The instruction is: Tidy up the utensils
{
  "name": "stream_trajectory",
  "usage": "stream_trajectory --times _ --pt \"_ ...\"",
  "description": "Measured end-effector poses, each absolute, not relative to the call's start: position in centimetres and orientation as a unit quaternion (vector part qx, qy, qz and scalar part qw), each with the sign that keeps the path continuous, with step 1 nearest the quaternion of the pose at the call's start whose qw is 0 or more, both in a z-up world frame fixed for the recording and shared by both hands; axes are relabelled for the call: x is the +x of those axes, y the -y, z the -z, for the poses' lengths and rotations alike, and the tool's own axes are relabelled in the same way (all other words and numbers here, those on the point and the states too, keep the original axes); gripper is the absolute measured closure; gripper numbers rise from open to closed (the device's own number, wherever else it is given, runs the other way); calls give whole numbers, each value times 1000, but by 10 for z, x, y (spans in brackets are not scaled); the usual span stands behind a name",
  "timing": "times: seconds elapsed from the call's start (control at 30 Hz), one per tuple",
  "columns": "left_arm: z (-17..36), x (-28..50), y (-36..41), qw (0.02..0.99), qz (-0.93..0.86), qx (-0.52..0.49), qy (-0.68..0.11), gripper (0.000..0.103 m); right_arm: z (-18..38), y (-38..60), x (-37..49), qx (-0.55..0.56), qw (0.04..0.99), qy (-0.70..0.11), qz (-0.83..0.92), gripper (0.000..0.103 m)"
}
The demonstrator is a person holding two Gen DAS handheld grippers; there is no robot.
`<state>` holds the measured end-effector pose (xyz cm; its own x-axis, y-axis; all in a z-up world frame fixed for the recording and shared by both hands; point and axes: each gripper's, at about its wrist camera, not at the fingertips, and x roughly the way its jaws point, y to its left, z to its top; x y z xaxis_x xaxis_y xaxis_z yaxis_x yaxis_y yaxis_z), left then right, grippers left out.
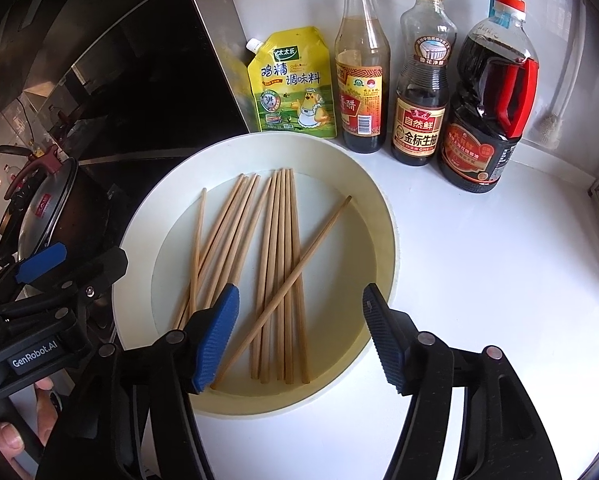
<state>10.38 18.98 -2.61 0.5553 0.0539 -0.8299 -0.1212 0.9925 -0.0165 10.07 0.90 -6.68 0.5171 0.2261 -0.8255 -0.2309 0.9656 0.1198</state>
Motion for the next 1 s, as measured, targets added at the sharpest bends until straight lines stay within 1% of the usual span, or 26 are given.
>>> stream_trajectory --times 1.0 --pt "29 105 -186 884 -48 -19 -465 7 71 -11 102 -10 869 -479 -124 41"
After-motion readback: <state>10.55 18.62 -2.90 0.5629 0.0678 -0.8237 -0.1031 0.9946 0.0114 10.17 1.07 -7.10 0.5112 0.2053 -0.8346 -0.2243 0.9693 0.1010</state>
